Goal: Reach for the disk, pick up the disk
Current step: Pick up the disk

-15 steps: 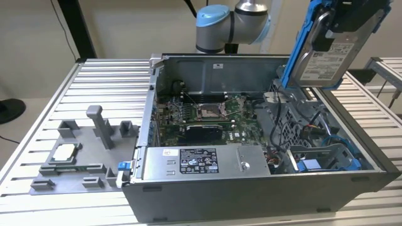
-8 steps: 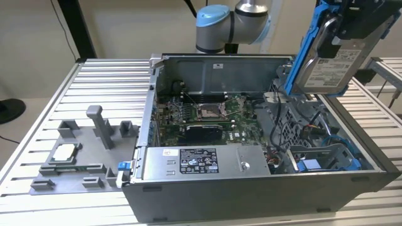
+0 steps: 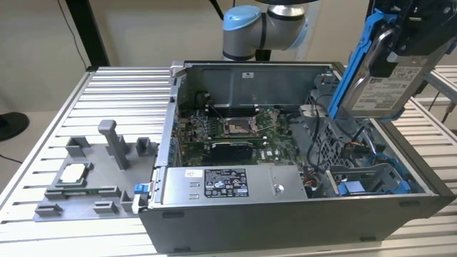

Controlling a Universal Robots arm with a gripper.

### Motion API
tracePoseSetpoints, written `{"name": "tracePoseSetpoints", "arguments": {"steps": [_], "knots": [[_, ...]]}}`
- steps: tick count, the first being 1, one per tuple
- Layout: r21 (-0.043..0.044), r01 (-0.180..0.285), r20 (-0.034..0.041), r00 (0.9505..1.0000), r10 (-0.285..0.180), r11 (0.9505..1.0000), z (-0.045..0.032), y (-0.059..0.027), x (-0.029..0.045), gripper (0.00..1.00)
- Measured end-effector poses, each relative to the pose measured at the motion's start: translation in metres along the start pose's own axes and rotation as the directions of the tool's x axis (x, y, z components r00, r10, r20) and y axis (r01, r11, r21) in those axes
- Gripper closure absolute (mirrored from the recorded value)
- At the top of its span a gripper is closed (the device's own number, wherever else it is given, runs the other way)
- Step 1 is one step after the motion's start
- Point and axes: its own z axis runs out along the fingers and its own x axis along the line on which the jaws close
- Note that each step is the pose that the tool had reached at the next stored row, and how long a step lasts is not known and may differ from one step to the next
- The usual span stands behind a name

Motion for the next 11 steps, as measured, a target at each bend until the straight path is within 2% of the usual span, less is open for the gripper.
{"name": "tracePoseSetpoints", "arguments": {"steps": [11], "knots": [[0.0,0.0,0.0001,1.0,0.0,1.0,0.0012,0.0001,0.031,1.0]]}}
